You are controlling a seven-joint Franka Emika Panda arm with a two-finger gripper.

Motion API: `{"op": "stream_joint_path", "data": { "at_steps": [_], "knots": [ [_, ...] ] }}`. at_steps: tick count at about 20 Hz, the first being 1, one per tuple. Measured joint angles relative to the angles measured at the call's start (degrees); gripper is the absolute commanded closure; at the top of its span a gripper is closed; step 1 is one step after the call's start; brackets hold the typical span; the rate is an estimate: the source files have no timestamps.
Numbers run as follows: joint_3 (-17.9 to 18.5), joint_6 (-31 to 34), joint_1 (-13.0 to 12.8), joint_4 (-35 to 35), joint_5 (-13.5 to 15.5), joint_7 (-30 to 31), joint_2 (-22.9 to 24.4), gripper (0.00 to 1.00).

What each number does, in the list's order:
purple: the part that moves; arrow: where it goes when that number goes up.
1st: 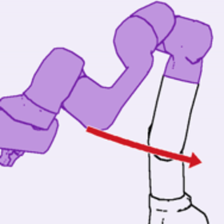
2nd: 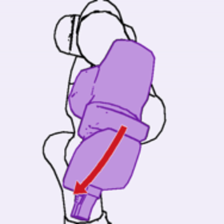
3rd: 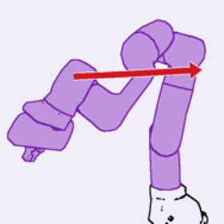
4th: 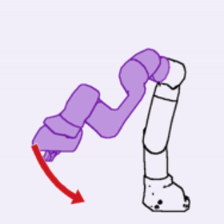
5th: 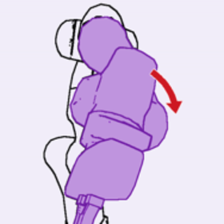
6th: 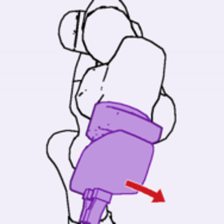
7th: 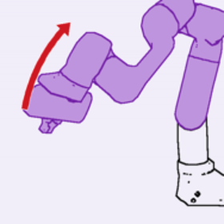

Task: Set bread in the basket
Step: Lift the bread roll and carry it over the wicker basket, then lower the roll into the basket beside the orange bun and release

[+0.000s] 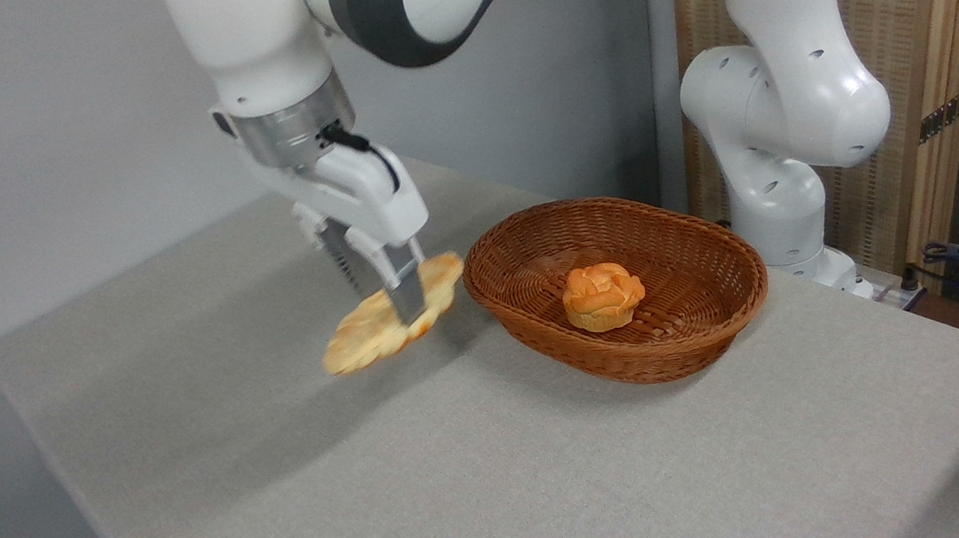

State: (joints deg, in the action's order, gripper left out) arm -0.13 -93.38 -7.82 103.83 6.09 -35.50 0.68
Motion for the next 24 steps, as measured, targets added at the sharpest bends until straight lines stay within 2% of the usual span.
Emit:
{"op": "stream_joint_path", "data": {
  "at_steps": [4, 7, 9, 11, 13, 14, 24],
  "knots": [
    [-0.1, 6.3, -1.0, 0.5, 0.0, 0.0, 1.3, 0.42],
    [-0.1, 10.5, -1.5, 1.5, 0.0, 0.0, 2.3, 0.37],
    [-0.1, 13.0, -1.9, 2.5, 0.0, -0.1, 3.1, 0.23],
    [-0.2, 15.5, -2.7, 3.7, 0.1, -0.1, 3.9, 0.2],
    [-0.2, 17.4, -3.3, 4.9, 0.1, -0.1, 4.6, 0.05],
    [-0.2, 17.9, -3.4, 5.3, 0.1, -0.1, 4.8, 0.02],
    [-0.2, 20.4, -4.9, 11.1, 0.1, -0.2, 6.0, 0.0]
  ]
}}
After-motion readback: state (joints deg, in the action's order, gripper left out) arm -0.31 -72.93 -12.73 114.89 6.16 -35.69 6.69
